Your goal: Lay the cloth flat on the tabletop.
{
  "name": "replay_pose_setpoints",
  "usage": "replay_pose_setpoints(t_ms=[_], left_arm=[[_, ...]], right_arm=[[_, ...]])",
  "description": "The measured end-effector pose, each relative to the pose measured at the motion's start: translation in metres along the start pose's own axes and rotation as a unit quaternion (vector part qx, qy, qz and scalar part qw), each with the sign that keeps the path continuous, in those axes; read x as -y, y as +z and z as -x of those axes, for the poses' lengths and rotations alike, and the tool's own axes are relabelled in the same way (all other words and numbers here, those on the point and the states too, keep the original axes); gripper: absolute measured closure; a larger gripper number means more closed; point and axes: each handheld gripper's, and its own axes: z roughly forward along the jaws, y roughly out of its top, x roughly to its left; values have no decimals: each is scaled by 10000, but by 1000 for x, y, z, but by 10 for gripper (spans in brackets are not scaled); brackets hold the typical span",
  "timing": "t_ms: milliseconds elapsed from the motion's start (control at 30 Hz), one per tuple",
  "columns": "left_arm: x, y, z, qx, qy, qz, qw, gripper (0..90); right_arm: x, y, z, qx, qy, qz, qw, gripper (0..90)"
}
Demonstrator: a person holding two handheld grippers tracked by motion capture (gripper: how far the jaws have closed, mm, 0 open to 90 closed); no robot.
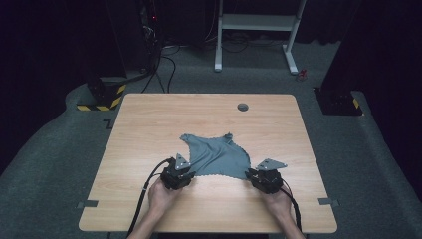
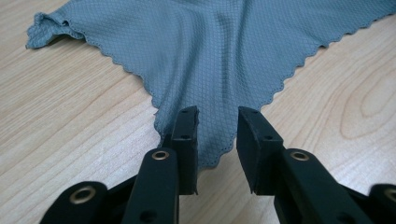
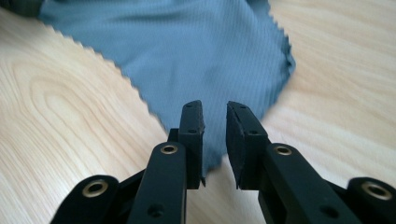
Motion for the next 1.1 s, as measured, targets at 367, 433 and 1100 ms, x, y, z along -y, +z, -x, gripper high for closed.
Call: replay_pose_setpoints(t_ms=[367, 433, 1100], left_arm=[[1, 8, 0, 69, -111, -132, 9998, 783], [0, 7, 0, 76, -104, -164, 9998, 793], [11, -20, 18, 484, 32, -37, 9988, 899]], right_arm=[[7, 4, -3, -10, -71, -144, 9999, 732], [8, 5, -5, 11, -114, -137, 9998, 742], [14, -20, -17, -62, -549, -169, 9983, 900]])
